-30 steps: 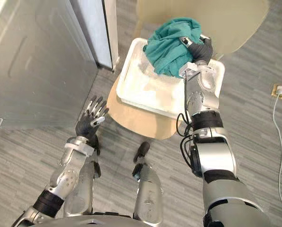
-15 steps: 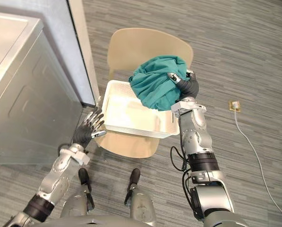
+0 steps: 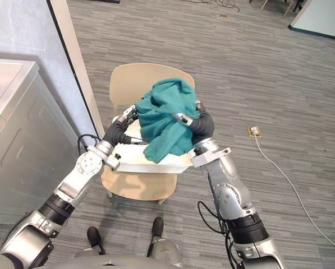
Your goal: Pick up the laundry basket with both hands and put the clothes into the washing machine.
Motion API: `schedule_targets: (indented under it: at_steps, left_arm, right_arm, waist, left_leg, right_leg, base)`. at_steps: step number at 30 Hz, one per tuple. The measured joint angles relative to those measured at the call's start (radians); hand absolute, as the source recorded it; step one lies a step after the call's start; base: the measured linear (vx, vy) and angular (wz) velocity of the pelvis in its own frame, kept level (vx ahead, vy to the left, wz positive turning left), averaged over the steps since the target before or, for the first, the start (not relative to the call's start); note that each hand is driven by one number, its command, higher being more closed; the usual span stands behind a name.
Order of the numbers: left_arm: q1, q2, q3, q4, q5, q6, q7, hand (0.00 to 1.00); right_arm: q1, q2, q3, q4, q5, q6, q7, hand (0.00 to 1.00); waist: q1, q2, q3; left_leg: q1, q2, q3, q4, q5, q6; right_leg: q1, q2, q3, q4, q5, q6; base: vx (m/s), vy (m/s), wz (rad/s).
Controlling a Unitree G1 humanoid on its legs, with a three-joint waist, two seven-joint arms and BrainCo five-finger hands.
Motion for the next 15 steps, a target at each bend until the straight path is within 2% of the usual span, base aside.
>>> schedule_targets:
  at_steps: [4, 10, 11, 15]
  left_arm:
    - [-0.003, -0.012, 0.011, 0.002, 0.008, 0.001, 0.034, 0.0]
    - [-0.004, -0.027, 0.05, 0.001, -0.017, 0.0, 0.055, 0.0]
    - [-0.004, -0.024, 0.051, 0.001, -0.037, 0.0, 0.054, 1.0]
    - [-0.004, -0.03, 0.051, -0.007, -0.066, -0.005, 0.053, 1.0]
  right_arm:
    - [0.075, 0.001, 0.051, -0.022, 0.002, 0.023, 0.02, 1.0]
    - [0.131, 0.023, 0.069, -0.022, 0.005, 0.043, 0.03, 1.0]
    - [0.136, 0.033, 0.083, -0.022, 0.023, 0.043, 0.035, 1.0]
    - [0.162, 0.068, 0.103, -0.022, 0.024, 0.044, 0.039, 1.0]
  waist:
    - [0.003, 0.006, -0.037]
    - [0.004, 0.012, -0.042]
    - [0.005, 0.015, -0.049]
    - [0.015, 0.025, -0.069]
  left_leg:
    - [0.006, -0.002, -0.002, -0.005, -0.003, -0.001]
    - [0.012, -0.006, -0.005, -0.006, -0.007, -0.006]
    - [0.012, -0.007, -0.005, -0.006, -0.007, -0.005]
    - [0.014, -0.01, -0.005, -0.006, -0.007, -0.001]
  right_leg:
    - [0.011, 0.0, -0.002, -0.011, 0.001, 0.001]
    - [0.026, -0.002, -0.002, -0.025, 0.004, -0.001]
    - [0.026, -0.002, -0.002, -0.029, 0.006, 0.0]
    - [0.033, -0.002, -0.001, -0.04, 0.015, 0.006]
  base:
    - [0.0, 0.0, 0.0]
    - [0.0, 0.0, 0.0]
    - [0.0, 0.0, 0.0]
    - [0.04, -0.008, 0.0]
